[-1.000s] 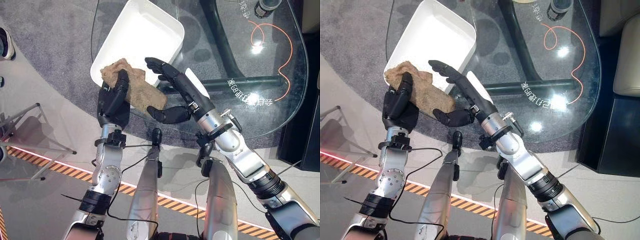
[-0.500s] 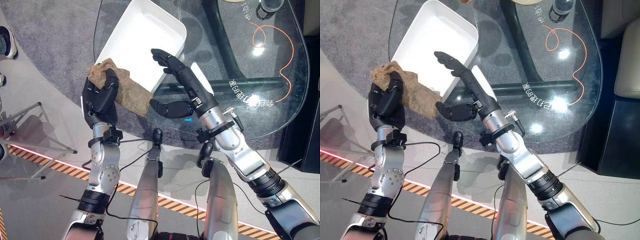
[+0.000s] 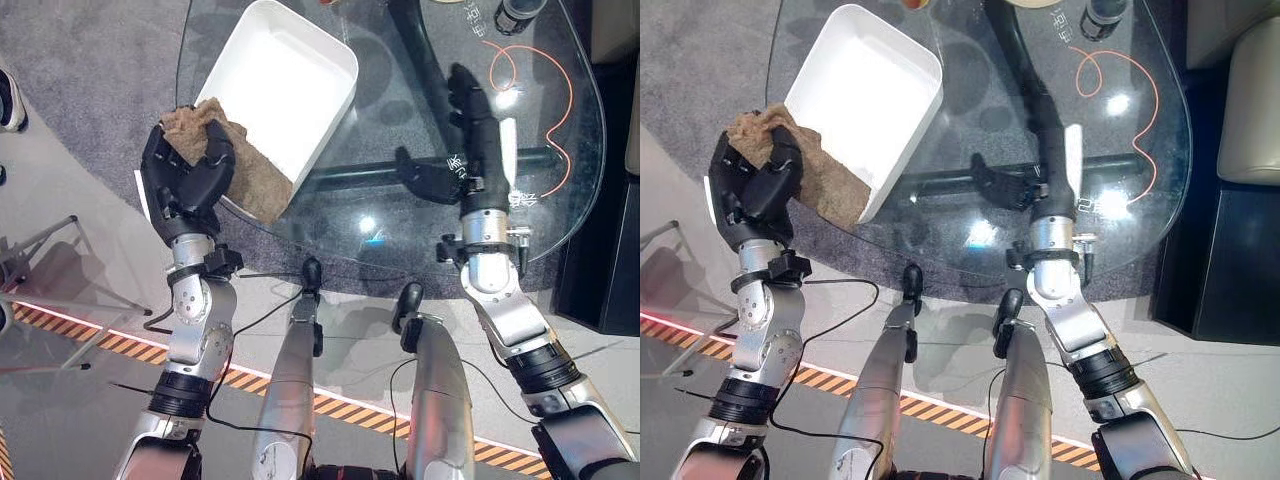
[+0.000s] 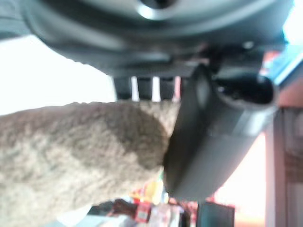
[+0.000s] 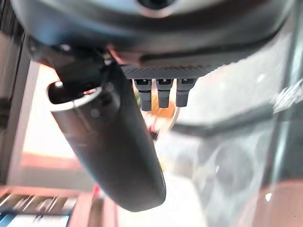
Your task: Wipe the table with a cloth and put it in the basket.
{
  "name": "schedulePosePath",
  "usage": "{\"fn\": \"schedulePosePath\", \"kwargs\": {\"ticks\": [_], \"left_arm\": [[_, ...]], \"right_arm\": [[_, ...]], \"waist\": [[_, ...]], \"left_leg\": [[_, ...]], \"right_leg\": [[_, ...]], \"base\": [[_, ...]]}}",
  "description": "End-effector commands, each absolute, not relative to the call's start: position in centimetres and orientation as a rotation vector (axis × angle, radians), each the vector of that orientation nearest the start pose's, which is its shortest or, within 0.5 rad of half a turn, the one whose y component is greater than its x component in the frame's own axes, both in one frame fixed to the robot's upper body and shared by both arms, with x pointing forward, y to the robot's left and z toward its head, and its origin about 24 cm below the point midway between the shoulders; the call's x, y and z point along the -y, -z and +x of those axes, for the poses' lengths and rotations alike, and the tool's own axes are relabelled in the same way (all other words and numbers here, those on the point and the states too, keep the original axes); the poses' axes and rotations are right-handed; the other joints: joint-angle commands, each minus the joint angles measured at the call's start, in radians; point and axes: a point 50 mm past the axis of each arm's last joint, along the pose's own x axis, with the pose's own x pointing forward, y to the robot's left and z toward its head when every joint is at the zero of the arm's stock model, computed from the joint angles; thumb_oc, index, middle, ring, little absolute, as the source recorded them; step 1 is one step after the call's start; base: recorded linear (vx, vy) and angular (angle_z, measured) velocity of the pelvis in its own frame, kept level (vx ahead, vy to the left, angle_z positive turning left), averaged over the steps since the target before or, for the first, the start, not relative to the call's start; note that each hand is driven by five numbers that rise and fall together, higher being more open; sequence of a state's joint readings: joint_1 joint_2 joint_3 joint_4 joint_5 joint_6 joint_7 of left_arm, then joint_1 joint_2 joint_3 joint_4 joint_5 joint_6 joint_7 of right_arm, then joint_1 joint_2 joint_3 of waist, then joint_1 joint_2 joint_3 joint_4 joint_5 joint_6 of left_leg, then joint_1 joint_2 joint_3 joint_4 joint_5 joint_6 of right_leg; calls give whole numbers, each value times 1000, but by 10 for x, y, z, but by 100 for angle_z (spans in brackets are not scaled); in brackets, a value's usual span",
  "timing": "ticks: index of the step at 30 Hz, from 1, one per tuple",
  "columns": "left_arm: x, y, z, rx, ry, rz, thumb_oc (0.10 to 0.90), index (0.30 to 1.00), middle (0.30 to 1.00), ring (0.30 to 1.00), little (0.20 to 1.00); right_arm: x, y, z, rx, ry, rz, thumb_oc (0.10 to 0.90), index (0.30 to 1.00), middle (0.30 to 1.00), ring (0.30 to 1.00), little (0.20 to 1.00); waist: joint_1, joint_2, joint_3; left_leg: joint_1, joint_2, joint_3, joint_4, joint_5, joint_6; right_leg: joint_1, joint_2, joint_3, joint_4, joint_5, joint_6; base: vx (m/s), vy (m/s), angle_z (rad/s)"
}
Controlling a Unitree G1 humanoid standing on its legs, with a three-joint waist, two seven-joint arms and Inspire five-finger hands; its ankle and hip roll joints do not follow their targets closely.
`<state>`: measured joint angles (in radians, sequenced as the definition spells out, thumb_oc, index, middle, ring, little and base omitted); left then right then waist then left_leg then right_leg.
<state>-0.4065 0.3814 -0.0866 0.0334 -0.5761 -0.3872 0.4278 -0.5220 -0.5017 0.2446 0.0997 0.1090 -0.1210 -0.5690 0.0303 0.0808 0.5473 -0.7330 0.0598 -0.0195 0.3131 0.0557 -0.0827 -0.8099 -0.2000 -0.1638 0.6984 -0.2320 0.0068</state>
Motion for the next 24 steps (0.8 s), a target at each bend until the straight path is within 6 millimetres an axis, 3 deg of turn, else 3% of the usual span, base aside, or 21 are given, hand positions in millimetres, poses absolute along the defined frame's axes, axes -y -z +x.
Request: {"fn": "schedulePosePath", "kwargs": {"ticks": [1, 8, 10, 13, 19, 24], "left_arm": [[-225, -260, 276, 1135, -302, -258, 100, 300, 300, 300, 200], [-235, -279, 281, 1185, -376, -111, 100, 300, 300, 300, 200], [-235, -282, 283, 1190, -381, -103, 100, 300, 300, 300, 200], [-234, -300, 291, 1218, -420, 22, 100, 300, 300, 300, 200], [-241, -317, 309, 1185, -501, 149, 100, 300, 300, 300, 200], [-253, -325, 333, 1068, -589, 284, 100, 300, 300, 300, 200]], "right_arm": [[204, -217, 310, 796, 489, -156, 800, 900, 900, 900, 900], [259, -192, 315, 645, 776, -189, 800, 900, 900, 900, 900], [266, -190, 316, 631, 797, -184, 800, 900, 900, 900, 900], [306, -168, 318, 491, 979, -174, 800, 900, 900, 900, 900], [342, -144, 313, 332, 1123, -146, 800, 900, 900, 900, 900], [379, -107, 295, 100, 1228, -217, 800, 900, 900, 900, 900]], "waist": [[-23, -23, -27], [-40, -28, -27], [-40, -28, -27], [-47, -31, -27], [-55, -36, -27], [-68, -38, -27]], "left_leg": [[33, -24, 76, 121, -96, 50], [38, -14, 84, 125, -102, 47], [38, -14, 85, 124, -103, 46], [34, -8, 89, 125, -105, 44], [27, -1, 94, 124, -105, 42], [21, 7, 100, 133, -108, 47]], "right_leg": [[55, 50, 32, -134, 136, 39], [56, 60, 47, -134, 135, 42], [55, 62, 47, -137, 135, 42], [53, 71, 52, -141, 137, 44], [51, 82, 55, -154, 142, 46], [47, 90, 58, -157, 146, 48]], "base": [[-1, 52, -9], [2, 23, -4], [-6, 7, -11], [-20, 5, -13], [-20, 5, -8], [-11, 5, -4]]}}
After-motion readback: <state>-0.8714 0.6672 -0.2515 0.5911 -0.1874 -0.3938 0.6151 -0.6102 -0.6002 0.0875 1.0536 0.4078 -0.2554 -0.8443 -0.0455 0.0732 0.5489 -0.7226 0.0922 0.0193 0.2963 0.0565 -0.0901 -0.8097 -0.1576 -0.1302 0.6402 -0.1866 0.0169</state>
